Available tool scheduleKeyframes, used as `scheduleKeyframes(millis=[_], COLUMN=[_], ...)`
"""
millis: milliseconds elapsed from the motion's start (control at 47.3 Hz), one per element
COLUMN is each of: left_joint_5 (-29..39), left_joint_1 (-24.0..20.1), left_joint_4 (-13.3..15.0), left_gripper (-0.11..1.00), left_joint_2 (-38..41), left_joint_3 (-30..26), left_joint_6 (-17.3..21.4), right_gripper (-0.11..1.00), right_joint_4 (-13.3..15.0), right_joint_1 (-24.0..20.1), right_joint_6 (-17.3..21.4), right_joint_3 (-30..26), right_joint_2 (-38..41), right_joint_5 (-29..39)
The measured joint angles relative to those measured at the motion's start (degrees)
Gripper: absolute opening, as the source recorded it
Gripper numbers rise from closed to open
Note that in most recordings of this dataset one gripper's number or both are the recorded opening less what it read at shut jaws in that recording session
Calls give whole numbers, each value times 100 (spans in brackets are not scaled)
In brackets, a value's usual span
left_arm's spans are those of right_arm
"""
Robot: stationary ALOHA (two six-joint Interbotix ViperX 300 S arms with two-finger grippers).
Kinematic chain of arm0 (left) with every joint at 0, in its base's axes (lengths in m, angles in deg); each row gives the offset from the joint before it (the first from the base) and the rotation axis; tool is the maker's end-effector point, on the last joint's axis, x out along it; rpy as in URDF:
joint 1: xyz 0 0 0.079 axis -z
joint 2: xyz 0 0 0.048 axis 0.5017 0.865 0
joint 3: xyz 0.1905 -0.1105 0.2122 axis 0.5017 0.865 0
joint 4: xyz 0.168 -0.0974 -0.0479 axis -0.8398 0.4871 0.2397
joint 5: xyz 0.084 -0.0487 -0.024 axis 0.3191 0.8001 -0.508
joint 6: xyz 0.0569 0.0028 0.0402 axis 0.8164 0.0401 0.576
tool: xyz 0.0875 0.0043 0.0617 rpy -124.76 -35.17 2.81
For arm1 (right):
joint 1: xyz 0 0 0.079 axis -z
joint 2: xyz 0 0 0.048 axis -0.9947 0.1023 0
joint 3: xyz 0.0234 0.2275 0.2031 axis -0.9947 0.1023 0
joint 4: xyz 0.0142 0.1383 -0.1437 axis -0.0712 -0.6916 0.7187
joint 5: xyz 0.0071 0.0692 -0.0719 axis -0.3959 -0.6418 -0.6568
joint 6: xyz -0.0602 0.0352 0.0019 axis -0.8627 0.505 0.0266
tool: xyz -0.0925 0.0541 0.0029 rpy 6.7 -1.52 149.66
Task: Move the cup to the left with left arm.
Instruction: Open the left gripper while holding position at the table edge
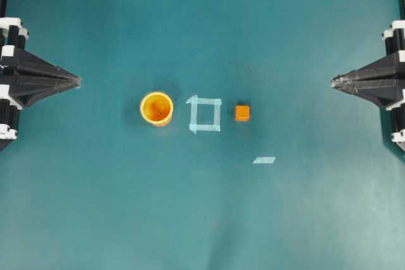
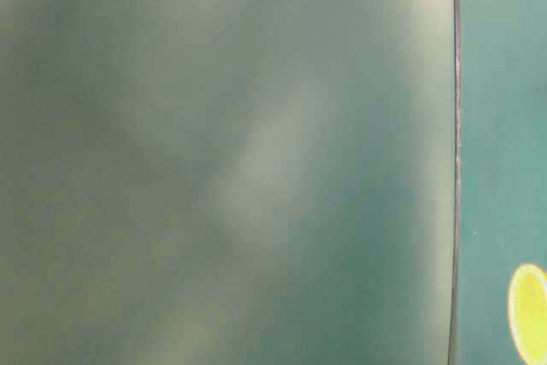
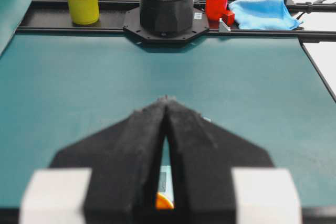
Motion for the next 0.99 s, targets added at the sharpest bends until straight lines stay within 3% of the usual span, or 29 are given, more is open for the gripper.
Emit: scheduleKeyframes(millis=[760,887,993], left_joint_5=[308,334,378], left_joint_1=[35,35,35], left_joint_4=[-26,-26,-26], left_gripper=[1,13,30], left_joint_2=[18,18,18], left_joint_3=[0,0,0], left_joint_6=[-88,-88,-88], right_gripper=[0,0,0], right_joint_4=[0,0,0], right_joint_1=[0,0,0], right_joint_6=[-9,-9,-9], right_joint_3=[-62,-62,-62], right_joint_2=[18,18,18], right_joint_5=[132,141,132])
